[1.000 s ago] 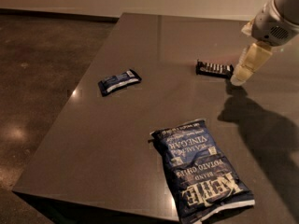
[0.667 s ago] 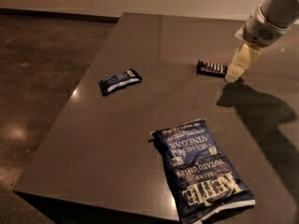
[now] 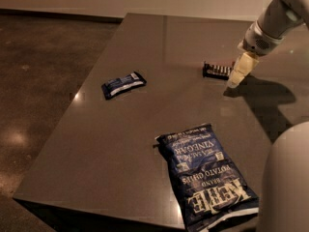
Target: Move rxbar chocolate near blue chip bag
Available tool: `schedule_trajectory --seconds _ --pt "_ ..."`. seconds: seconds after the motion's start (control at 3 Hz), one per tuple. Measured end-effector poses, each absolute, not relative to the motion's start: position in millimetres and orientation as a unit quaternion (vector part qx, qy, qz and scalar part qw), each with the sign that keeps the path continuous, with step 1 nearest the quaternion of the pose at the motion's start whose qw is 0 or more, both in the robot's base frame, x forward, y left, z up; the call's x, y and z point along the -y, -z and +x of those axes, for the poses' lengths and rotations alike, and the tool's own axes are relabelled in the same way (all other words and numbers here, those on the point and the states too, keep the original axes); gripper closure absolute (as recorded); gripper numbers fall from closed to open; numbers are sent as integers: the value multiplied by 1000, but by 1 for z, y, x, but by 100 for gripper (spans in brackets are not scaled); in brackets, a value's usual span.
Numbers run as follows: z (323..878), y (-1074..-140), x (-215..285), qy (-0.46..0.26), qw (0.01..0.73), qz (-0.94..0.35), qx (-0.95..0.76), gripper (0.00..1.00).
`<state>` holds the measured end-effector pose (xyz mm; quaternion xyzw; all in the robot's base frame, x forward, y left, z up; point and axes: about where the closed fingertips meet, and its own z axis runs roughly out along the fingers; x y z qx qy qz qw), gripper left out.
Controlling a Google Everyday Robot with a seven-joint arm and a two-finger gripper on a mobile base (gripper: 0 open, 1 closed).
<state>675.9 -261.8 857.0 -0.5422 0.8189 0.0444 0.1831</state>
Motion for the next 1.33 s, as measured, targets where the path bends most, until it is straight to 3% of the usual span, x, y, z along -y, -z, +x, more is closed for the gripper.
schedule_trajectory --seconds 0.33,0.67,1.33 --pt "683 -842 259 -52 172 -544 -820 0" --pt "682 -834 252 -58 164 -550 -817 16" --pt "676 -836 243 -65 160 -558 -812 62"
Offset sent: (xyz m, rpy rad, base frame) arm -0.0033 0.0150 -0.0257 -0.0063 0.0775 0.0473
